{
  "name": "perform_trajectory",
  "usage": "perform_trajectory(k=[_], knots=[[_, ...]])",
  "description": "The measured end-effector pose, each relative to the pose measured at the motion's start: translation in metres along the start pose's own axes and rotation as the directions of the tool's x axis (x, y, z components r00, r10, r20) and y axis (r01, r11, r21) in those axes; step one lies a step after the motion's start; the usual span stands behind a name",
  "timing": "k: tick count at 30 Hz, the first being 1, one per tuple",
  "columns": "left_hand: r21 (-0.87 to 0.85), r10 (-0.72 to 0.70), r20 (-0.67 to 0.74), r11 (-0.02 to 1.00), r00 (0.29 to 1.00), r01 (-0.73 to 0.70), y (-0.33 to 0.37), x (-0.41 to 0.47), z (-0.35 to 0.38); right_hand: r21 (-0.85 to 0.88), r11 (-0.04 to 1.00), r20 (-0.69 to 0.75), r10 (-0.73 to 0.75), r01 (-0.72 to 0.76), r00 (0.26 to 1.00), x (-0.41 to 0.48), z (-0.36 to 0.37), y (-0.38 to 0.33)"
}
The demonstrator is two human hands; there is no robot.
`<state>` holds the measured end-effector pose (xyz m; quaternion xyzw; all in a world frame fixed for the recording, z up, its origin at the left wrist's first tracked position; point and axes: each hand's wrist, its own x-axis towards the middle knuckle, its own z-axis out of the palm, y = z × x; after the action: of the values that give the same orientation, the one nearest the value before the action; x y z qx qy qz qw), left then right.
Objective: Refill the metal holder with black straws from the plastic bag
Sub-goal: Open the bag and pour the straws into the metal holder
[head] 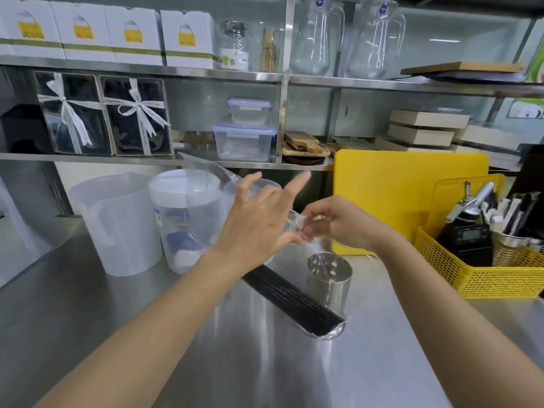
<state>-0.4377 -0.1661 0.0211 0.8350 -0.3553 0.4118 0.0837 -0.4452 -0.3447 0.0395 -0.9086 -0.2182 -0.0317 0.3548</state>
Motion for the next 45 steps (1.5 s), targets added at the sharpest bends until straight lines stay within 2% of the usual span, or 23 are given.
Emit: perform_trajectory(k=[3, 7, 10, 12, 13, 15, 17, 19, 20, 22, 25, 28, 31, 33, 34, 36, 37, 38, 39, 40, 43, 45], knots=[[0.067, 0.055, 0.038, 0.996, 0.998, -0.057, 0.003, 0.008, 0.007, -0.023, 0.999, -0.061, 0.04, -0.041, 0.997, -0.003, -0.003, 0.006], [0.041, -0.04, 0.123, 0.999, 0.992, 0.035, -0.003, 0.014, 0.014, 0.035, 0.999, -0.312, 0.049, -0.04, 0.949, -0.014, -0.015, 0.014], [-0.059, -0.106, 0.112, 0.992, 0.988, 0.113, -0.01, 0.02, 0.017, 0.22, 0.973, -0.509, 0.056, 0.067, 0.859, -0.027, -0.03, 0.022], [-0.134, -0.135, 0.106, 0.98, 0.985, 0.148, -0.015, 0.024, 0.015, 0.384, 0.902, -0.586, 0.075, 0.195, 0.807, -0.034, -0.038, 0.034], [-0.165, -0.14, 0.093, 0.974, 0.986, 0.154, -0.017, 0.026, 0.014, 0.48, 0.841, -0.592, 0.1, 0.25, 0.799, -0.037, -0.04, 0.041], [-0.216, -0.15, 0.06, 0.963, 0.987, 0.16, -0.019, 0.029, 0.012, 0.649, 0.711, -0.515, 0.146, 0.272, 0.845, -0.043, -0.038, 0.055], [-0.25, -0.176, 0.057, 0.951, 0.983, 0.184, -0.02, 0.033, 0.009, 0.668, 0.73, -0.372, 0.162, 0.143, 0.914, -0.047, -0.027, 0.067], [-0.252, -0.207, 0.085, 0.942, 0.975, 0.222, -0.02, 0.036, 0.006, 0.61, 0.792, -0.274, 0.22, -0.008, 0.936, -0.046, -0.01, 0.073], [-0.251, -0.213, 0.093, 0.94, 0.973, 0.23, -0.019, 0.038, 0.005, 0.602, 0.798, -0.283, 0.256, -0.037, 0.924, -0.044, -0.002, 0.074], [-0.254, -0.203, 0.053, 0.944, 0.978, 0.21, -0.017, 0.04, 0.003, 0.629, 0.777, -0.378, 0.304, 0.002, 0.874, -0.038, 0.011, 0.073], [-0.14, -0.144, -0.103, 0.982, 0.984, 0.129, -0.015, 0.04, -0.002, 0.685, 0.721, -0.466, 0.319, 0.108, 0.826, -0.033, 0.018, 0.071], [-0.093, -0.233, -0.275, 0.972, 0.933, 0.215, -0.025, 0.032, -0.008, 0.73, 0.656, -0.49, 0.303, 0.194, 0.817, -0.033, 0.012, 0.071], [-0.273, -0.486, -0.393, 0.872, 0.78, 0.406, -0.043, 0.019, -0.014, 0.769, 0.586, -0.506, 0.313, 0.256, 0.804, -0.036, 0.006, 0.073], [-0.416, -0.673, -0.347, 0.735, 0.654, 0.535, -0.057, 0.011, -0.015, 0.787, 0.549, -0.511, 0.328, 0.28, 0.794, -0.039, 0.003, 0.076], [-0.493, -0.756, -0.268, 0.64, 0.598, 0.589, -0.063, 0.007, -0.015, 0.798, 0.53, -0.511, 0.339, 0.288, 0.79, -0.04, 0.002, 0.077], [-0.671, -0.84, 0.046, 0.375, 0.541, 0.639, -0.076, -0.002, -0.015, 0.812, 0.5, -0.51, 0.358, 0.301, 0.782, -0.044, -0.001, 0.08], [-0.733, -0.795, 0.254, 0.214, 0.551, 0.646, -0.079, -0.007, -0.016, 0.814, 0.496, -0.511, 0.366, 0.302, 0.778, -0.045, -0.002, 0.081], [-0.766, -0.706, 0.403, 0.088, 0.582, 0.637, -0.079, -0.011, -0.016, 0.813, 0.499, -0.514, 0.371, 0.3, 0.774, -0.047, -0.004, 0.082], [-0.785, -0.654, 0.443, 0.048, 0.613, 0.618, -0.079, -0.015, -0.013, 0.804, 0.518, -0.52, 0.372, 0.293, 0.769, -0.048, -0.005, 0.083], [-0.801, -0.656, 0.413, 0.068, 0.631, 0.595, -0.078, -0.017, -0.01, 0.78, 0.564, -0.531, 0.367, 0.271, 0.764, -0.049, -0.007, 0.084], [-0.819, -0.792, 0.227, 0.16, 0.567, 0.552, -0.076, -0.01, -0.007, 0.647, 0.746, -0.559, 0.323, 0.158, 0.764, -0.048, -0.009, 0.083], [-0.824, -0.745, 0.247, 0.176, 0.62, 0.539, -0.074, -0.002, -0.01, 0.619, 0.772, -0.578, 0.326, 0.142, 0.748, -0.048, -0.011, 0.086]])
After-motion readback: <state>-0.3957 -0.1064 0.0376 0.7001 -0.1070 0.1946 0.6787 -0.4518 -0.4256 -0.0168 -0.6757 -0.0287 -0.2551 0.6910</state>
